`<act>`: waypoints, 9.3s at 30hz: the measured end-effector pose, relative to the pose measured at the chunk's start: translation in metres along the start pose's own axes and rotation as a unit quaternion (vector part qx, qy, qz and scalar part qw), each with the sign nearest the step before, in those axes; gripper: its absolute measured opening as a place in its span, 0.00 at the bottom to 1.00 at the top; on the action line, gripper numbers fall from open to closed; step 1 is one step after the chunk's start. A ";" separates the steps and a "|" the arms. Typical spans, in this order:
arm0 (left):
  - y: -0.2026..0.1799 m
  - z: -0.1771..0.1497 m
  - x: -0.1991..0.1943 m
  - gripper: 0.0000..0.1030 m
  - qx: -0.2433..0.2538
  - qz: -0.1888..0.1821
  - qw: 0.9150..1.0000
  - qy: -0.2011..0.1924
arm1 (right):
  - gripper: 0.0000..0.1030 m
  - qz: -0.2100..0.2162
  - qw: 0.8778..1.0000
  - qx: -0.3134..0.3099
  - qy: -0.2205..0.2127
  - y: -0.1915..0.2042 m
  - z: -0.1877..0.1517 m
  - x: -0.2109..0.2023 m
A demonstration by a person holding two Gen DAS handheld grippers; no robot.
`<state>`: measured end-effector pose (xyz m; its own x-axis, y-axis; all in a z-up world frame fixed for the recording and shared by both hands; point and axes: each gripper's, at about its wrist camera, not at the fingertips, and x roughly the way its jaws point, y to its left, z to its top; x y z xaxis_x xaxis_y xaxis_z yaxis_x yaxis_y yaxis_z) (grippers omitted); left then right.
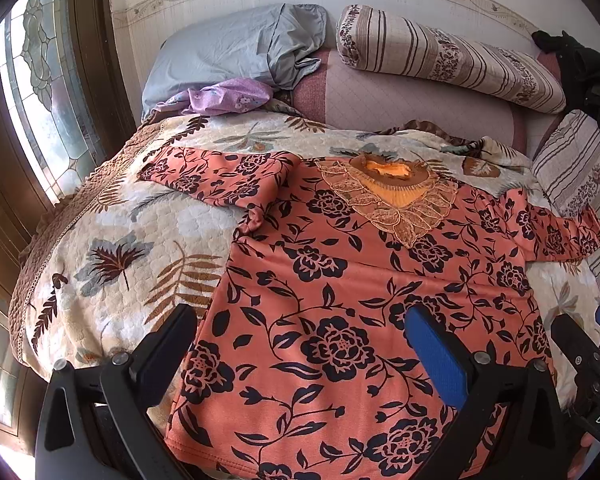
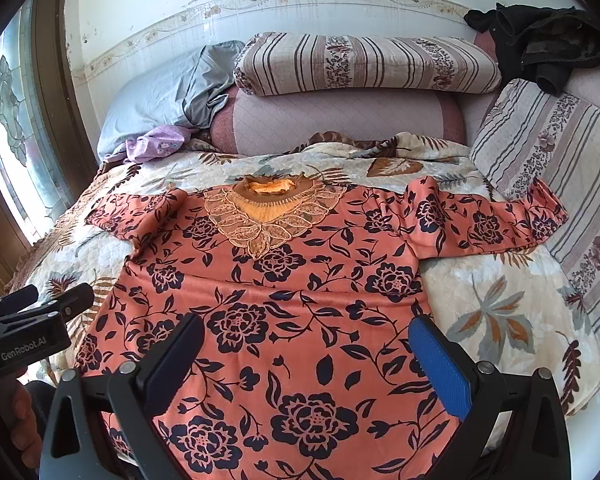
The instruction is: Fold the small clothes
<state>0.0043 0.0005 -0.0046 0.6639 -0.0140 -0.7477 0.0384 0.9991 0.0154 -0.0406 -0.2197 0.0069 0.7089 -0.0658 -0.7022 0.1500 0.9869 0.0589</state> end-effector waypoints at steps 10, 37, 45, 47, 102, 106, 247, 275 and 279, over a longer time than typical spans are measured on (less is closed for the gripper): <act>0.004 0.000 0.002 1.00 -0.005 0.001 1.000 0.000 | 1.00 0.000 1.000 0.000 -0.001 0.000 0.001 0.000; 0.005 -0.002 0.004 1.00 -0.004 0.000 1.000 0.005 | 1.00 0.000 1.000 0.000 0.000 -0.001 0.001 0.001; 0.004 0.000 0.004 1.00 -0.001 0.000 1.000 0.003 | 1.00 0.001 1.000 0.000 -0.003 -0.001 0.003 0.000; 0.005 0.000 0.005 1.00 -0.002 -0.001 1.000 0.004 | 1.00 0.000 1.000 0.000 -0.003 -0.001 0.004 0.001; -0.011 0.033 0.151 1.00 -0.022 -0.037 0.997 0.068 | 0.42 -0.189 0.880 0.436 0.027 -0.497 0.068 0.230; -0.002 0.031 0.153 1.00 -0.028 -0.040 0.997 0.067 | 0.12 -0.179 0.880 0.439 0.017 -0.496 0.077 0.225; 0.015 0.098 0.248 0.45 -0.084 -0.035 0.991 0.096 | 0.87 0.178 0.954 0.222 0.092 -0.208 0.139 0.267; 0.114 0.086 0.109 0.69 -0.129 -0.039 0.991 0.009 | 0.87 0.155 0.969 0.177 0.076 -0.152 0.062 0.191; 0.159 0.067 0.105 0.70 -0.180 -0.050 0.982 0.003 | 0.87 0.172 0.974 0.144 0.042 -0.123 0.059 0.160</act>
<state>0.1304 0.1553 -0.0360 0.6663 -0.1138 -0.7370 -0.1642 0.9417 -0.2938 0.0950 -0.3602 -0.0708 0.6945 0.2850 -0.6606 0.1099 0.8654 0.4889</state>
